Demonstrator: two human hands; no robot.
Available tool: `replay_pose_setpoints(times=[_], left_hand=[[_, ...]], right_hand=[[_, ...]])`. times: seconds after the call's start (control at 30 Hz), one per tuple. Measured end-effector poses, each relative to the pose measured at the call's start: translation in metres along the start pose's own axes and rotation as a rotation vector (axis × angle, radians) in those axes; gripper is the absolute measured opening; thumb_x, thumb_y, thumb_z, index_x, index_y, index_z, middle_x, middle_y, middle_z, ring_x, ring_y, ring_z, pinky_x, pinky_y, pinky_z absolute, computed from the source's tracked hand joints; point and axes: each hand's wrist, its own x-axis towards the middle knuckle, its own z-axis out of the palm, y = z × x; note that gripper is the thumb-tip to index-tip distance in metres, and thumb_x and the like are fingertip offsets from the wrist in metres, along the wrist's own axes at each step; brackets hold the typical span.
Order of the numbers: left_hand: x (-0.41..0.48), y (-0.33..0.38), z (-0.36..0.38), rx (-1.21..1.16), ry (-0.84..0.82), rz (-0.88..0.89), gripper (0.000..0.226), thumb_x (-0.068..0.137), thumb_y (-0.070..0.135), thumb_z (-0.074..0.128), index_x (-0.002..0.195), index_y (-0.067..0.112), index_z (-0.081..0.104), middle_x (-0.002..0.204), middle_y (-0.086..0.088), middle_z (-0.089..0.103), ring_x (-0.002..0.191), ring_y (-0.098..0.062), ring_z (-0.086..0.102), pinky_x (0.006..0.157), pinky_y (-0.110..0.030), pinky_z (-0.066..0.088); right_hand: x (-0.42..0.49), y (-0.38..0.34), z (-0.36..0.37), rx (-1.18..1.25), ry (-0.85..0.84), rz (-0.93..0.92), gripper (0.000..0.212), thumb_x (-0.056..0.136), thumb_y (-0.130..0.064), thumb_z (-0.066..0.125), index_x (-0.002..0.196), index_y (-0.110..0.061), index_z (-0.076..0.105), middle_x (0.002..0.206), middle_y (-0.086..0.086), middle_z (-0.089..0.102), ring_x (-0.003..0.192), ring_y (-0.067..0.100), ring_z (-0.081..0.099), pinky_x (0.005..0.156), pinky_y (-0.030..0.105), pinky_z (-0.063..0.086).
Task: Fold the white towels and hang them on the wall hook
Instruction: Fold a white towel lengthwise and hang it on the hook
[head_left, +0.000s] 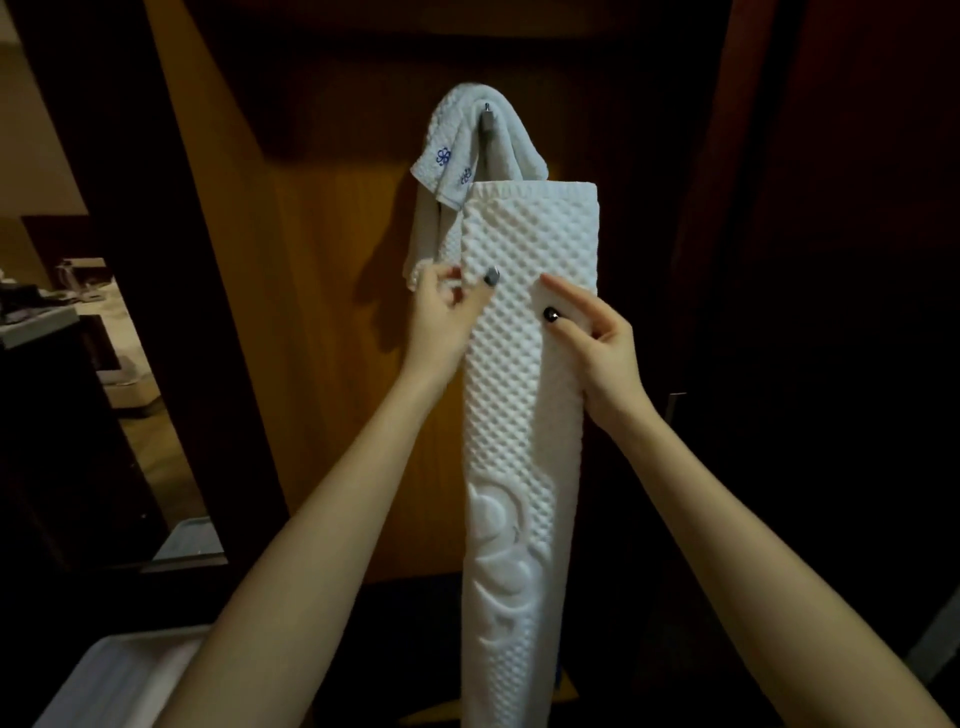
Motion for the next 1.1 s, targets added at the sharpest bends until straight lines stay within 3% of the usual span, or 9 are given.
replay_pose_setpoints(times=[0.17, 0.4, 0.57, 0.73, 0.83, 0.9, 1.0, 1.1], left_hand=[[-0.037, -0.055, -0.001, 0.063, 0.048, -0.029, 0.018, 0.084, 0.007, 0.069, 0.088, 0.008, 0.051, 0.069, 0.004, 0.056, 0.056, 0.008, 0.052, 0.058, -0.013, 0.042], [-0.045, -0.072, 0.002, -0.037, -0.162, -0.073, 0.017, 0.081, 0.025, 0.074, 0.091, 0.022, 0.06, 0.093, 0.009, 0.068, 0.087, -0.001, 0.065, 0.077, -0.02, 0.051], [-0.046, -0.07, 0.003, -0.237, -0.317, -0.093, 0.016, 0.081, 0.022, 0.069, 0.097, 0.022, 0.065, 0.096, 0.011, 0.073, 0.091, -0.005, 0.068, 0.073, -0.018, 0.052], [-0.045, -0.061, 0.007, -0.319, -0.388, -0.163, 0.044, 0.057, 0.048, 0.085, 0.09, 0.023, 0.071, 0.095, 0.004, 0.074, 0.091, -0.012, 0.069, 0.073, -0.023, 0.054], [-0.045, -0.055, 0.007, -0.285, -0.425, -0.099, 0.039, 0.07, 0.041, 0.08, 0.106, 0.031, 0.068, 0.11, 0.008, 0.07, 0.105, -0.01, 0.065, 0.081, -0.022, 0.052], [-0.042, -0.051, 0.007, -0.192, -0.429, -0.054, 0.036, 0.082, 0.029, 0.072, 0.116, 0.024, 0.061, 0.113, 0.011, 0.069, 0.107, -0.006, 0.063, 0.082, -0.019, 0.05], [-0.042, -0.05, 0.006, -0.123, -0.418, -0.065, 0.01, 0.087, 0.023, 0.066, 0.096, 0.019, 0.067, 0.09, 0.012, 0.072, 0.085, -0.001, 0.066, 0.071, -0.019, 0.051], [-0.045, -0.051, 0.002, -0.338, -0.418, -0.234, 0.026, 0.09, 0.037, 0.055, 0.092, 0.018, 0.073, 0.093, 0.003, 0.073, 0.087, -0.009, 0.068, 0.074, -0.027, 0.054]], right_hand=[[0.012, -0.003, -0.008, 0.129, -0.017, 0.068, 0.047, 0.088, 0.004, 0.059, 0.121, -0.028, 0.064, 0.123, -0.016, 0.065, 0.121, 0.007, 0.057, 0.091, 0.019, 0.05], [0.017, -0.004, -0.024, 0.127, -0.048, 0.159, 0.051, 0.086, 0.003, 0.059, 0.116, -0.038, 0.066, 0.121, -0.021, 0.065, 0.12, 0.003, 0.057, 0.087, 0.016, 0.05], [0.021, -0.009, -0.037, 0.191, -0.078, 0.217, 0.047, 0.087, -0.001, 0.059, 0.116, -0.039, 0.064, 0.118, -0.022, 0.066, 0.114, 0.006, 0.062, 0.082, 0.019, 0.053], [0.024, -0.009, -0.049, 0.305, -0.109, 0.294, 0.046, 0.088, -0.002, 0.055, 0.122, -0.034, 0.058, 0.118, -0.019, 0.068, 0.115, 0.011, 0.062, 0.085, 0.023, 0.053], [0.025, -0.011, -0.052, 0.352, -0.104, 0.293, 0.046, 0.089, -0.001, 0.052, 0.123, -0.031, 0.056, 0.117, -0.02, 0.068, 0.114, 0.008, 0.063, 0.084, 0.022, 0.053], [0.025, -0.013, -0.052, 0.359, -0.085, 0.293, 0.047, 0.088, 0.0, 0.052, 0.124, -0.03, 0.056, 0.117, -0.023, 0.066, 0.113, 0.004, 0.062, 0.084, 0.021, 0.053], [0.024, -0.01, -0.054, 0.388, -0.083, 0.31, 0.046, 0.088, 0.0, 0.051, 0.12, -0.033, 0.059, 0.114, -0.024, 0.067, 0.112, 0.006, 0.063, 0.082, 0.022, 0.054], [0.021, -0.008, -0.055, 0.478, -0.069, 0.348, 0.048, 0.085, -0.001, 0.054, 0.117, -0.035, 0.063, 0.122, -0.017, 0.065, 0.118, 0.017, 0.061, 0.086, 0.031, 0.055]])
